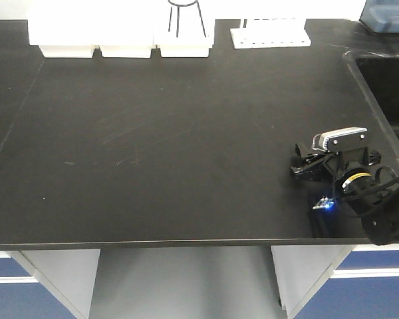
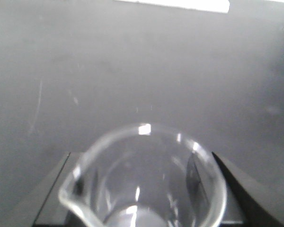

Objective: Grab beaker and place in storage area
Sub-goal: 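Close the right gripper on the beaker, then lift the beaker off the bench with the right gripper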

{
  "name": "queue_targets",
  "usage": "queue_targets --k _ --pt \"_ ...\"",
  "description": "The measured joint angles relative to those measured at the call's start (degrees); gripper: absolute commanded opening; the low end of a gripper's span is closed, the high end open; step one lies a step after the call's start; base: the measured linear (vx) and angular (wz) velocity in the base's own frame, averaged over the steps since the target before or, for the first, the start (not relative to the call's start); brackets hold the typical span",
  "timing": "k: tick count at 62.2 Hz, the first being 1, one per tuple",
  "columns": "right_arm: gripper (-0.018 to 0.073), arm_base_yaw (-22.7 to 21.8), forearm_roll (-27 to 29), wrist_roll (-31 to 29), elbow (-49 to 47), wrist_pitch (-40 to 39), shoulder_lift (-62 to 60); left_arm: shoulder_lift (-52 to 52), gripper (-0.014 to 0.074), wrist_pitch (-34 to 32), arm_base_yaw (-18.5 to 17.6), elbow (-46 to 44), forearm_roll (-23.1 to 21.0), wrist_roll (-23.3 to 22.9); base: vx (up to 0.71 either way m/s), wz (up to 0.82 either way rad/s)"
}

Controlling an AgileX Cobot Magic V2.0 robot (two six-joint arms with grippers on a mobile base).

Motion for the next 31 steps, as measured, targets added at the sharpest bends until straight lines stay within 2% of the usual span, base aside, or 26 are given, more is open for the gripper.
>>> queue_targets --k 6,11,27,31 --pt "0.0475 0.0 0.0 0.0 0.0 0.0 0.3 0.0 -0.0006 0.0 0.0 0.0 0.0 0.0 0.0 0.0" --pt "0.0414 0.0 0.0 0.0 0.0 0.0 0.3 0.0 -0.0006 0.0 0.0 0.0 0.0 0.0 0.0 0.0" --pt "0.0095 0.0 -0.5 0.0 0.0 0.0 0.3 0.0 -0.0006 0.0 0.0 0.0 0.0 0.0 0.0 0.0" --pt "0.0052 0.0 -0.5 0.0 0.1 0.0 0.3 0.0 -0.0006 0.0 0.0 0.0 0.0 0.0 0.0 0.0"
